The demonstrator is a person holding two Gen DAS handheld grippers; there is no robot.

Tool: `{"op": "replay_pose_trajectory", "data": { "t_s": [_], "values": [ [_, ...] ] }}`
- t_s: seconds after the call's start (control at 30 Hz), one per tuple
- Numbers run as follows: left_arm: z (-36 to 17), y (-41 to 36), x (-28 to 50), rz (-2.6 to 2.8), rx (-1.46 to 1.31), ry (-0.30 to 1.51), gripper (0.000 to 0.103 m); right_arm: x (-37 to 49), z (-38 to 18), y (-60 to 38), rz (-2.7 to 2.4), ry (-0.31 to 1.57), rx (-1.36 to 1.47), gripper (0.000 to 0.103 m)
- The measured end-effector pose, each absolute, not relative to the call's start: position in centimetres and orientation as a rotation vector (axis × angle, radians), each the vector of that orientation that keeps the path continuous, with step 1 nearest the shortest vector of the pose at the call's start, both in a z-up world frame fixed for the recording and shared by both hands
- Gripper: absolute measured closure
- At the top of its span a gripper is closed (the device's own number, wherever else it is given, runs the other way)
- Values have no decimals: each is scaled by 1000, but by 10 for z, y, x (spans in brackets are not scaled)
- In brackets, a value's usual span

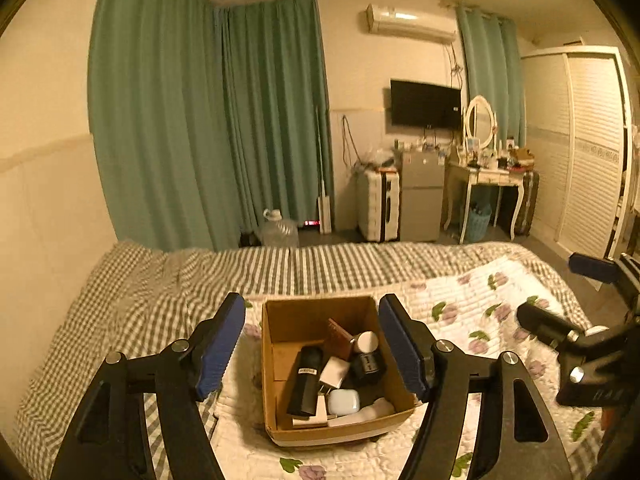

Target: Organize rigid objects

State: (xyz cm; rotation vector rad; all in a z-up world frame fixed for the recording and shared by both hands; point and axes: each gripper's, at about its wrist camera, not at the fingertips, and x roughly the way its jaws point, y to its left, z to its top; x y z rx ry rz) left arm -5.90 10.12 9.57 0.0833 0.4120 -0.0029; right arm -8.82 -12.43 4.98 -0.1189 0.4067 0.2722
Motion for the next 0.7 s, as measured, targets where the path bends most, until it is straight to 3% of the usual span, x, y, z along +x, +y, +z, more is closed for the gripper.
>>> {"op": "replay_pose_trajectory", "data": {
  "t_s": [0.3,0.7],
  "values": [
    [101,86,-111,35,92,302,25,-152,71,-149,188,264,-69,0],
    [47,79,-137,6,79,329,25,-186,21,-160,153,236,36,0]
  ]
}}
